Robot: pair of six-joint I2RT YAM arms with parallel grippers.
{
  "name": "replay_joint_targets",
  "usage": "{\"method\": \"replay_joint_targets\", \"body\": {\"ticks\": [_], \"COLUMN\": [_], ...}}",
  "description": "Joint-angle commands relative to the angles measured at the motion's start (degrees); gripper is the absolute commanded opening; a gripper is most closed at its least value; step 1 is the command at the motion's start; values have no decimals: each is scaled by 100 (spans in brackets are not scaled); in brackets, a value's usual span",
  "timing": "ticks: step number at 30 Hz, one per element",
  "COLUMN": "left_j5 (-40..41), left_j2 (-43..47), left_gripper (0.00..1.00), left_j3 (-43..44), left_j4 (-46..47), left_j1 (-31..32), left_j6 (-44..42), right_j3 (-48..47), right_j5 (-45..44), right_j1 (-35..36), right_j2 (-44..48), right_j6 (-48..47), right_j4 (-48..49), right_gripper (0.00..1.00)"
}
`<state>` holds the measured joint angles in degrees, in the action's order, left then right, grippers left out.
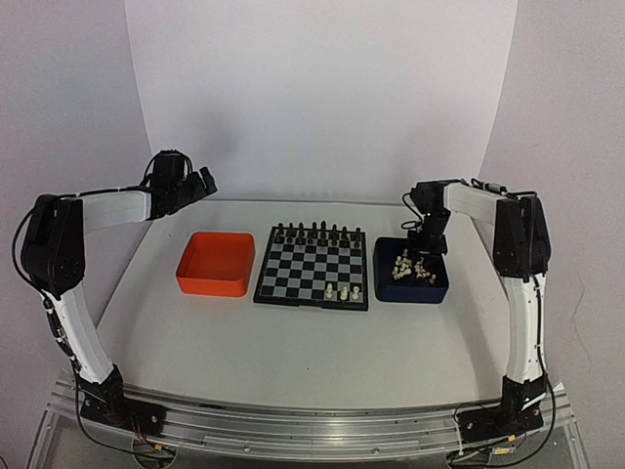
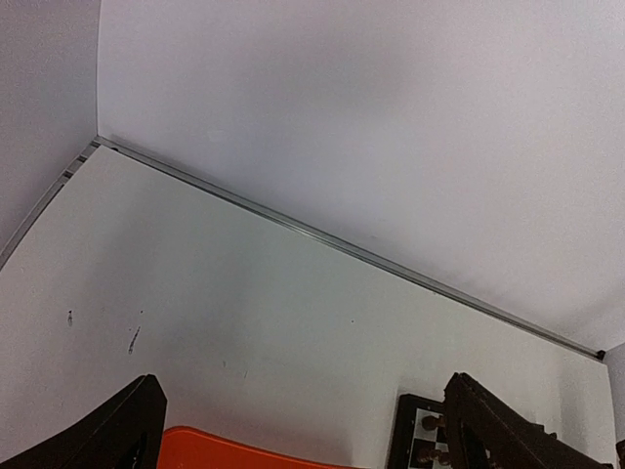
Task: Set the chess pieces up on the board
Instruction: Pick up the chess piece from the storage box.
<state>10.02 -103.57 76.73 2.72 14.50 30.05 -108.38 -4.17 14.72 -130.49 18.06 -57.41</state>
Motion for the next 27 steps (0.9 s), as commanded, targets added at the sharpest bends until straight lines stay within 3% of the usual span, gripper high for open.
{"method": "replay_joint_targets", "body": {"ticks": [1, 15, 27], "left_j5": [-172, -229, -286], "left_j2": [170, -15, 19], "left_gripper": [100, 100, 100], "left_j3": [132, 358, 293], "left_j4": [456, 513, 528], "left_j1": [-24, -22, -23], "left_j6": [-166, -293, -237], "right_j3": [-150, -468, -183], "right_j5": [87, 81, 35], "right_j1": [13, 13, 13], "right_j2": [20, -284, -123], "right_j6": [24, 3, -11], "right_j4": [-127, -131, -143], "right_gripper": [29, 22, 21]}}
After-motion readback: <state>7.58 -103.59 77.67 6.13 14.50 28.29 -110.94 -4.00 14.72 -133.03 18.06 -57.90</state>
